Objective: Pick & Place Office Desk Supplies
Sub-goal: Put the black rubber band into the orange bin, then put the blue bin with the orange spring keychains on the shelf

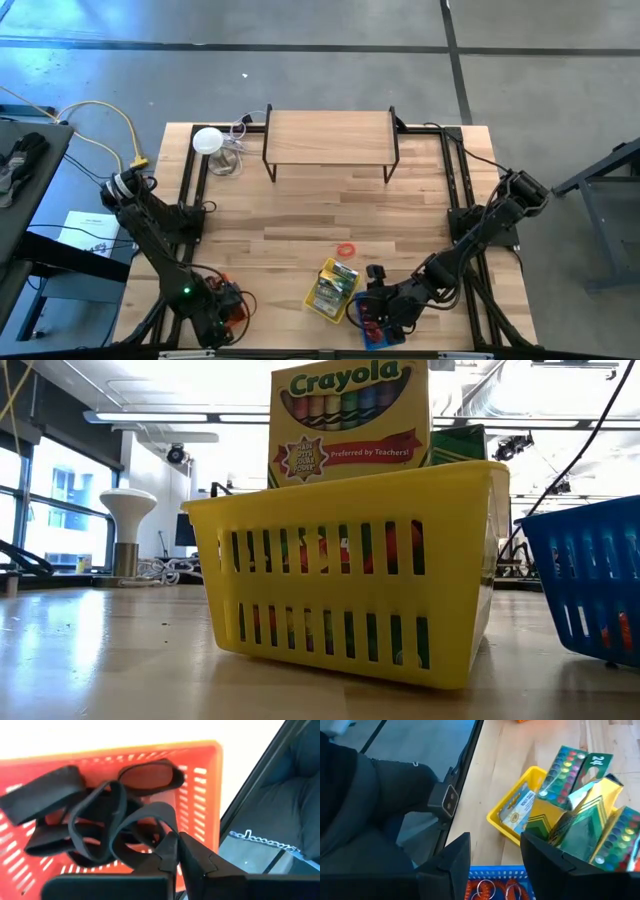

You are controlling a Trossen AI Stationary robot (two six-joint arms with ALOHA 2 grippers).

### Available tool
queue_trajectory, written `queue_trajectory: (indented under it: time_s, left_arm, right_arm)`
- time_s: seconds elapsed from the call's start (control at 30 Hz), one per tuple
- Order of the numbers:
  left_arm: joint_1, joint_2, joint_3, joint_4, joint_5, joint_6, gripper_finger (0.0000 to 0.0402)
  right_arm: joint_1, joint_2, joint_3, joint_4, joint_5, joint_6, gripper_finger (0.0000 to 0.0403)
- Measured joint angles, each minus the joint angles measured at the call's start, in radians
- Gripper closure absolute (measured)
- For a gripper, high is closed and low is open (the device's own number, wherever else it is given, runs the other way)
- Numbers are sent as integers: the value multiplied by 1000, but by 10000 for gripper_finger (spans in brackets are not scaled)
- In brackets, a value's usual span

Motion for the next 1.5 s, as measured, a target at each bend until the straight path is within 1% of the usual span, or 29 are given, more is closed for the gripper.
queue_trajectory:
  time_s: [0.07,0.2,0.3,0.37,0.43,0.53,0.6,0.67,0.83,0.9,0.97,1.03,1.13,1.2,1.37,1.5]
  left_arm:
    - [8,0,0,-3,15,-12,377]
    - [29,0,0,-3,76,-41,339]
    - [31,0,0,-3,83,-66,308]
    - [31,0,0,-2,115,-67,292]
    - [31,0,0,-1,152,-69,283]
    - [29,0,0,17,198,-97,281]
    - [21,-9,0,32,228,-126,281]
    - [17,-16,0,58,245,-159,280]
    - [8,-23,0,107,235,-194,280]
    - [8,-23,0,109,225,-191,280]
    - [8,-23,0,110,195,-181,280]
    - [8,-23,0,116,164,-170,280]
    - [8,-23,0,116,98,-171,280]
    - [8,-23,0,117,55,-171,280]
    - [8,-22,0,118,32,-150,280]
    - [6,-22,0,118,5,-143,280]
  right_arm:
    - [0,0,0,1,18,1,243]
    - [2,0,0,5,25,-7,243]
    - [4,0,0,35,29,-42,243]
    - [12,0,0,53,33,-94,243]
    - [30,0,0,80,47,-173,243]
    - [67,-10,0,90,95,-286,243]
    - [93,-18,0,93,119,-312,243]
    - [116,-21,0,92,95,-288,243]
    - [172,-24,0,68,4,9,243]
    - [203,-24,0,36,7,78,243]
    - [223,-21,0,17,5,114,243]
    - [244,-17,0,18,3,113,243]
    - [272,-10,0,27,15,64,243]
    - [291,0,0,16,42,57,243]
    - [313,56,0,-37,102,56,243]
    - [310,107,0,-37,93,38,243]
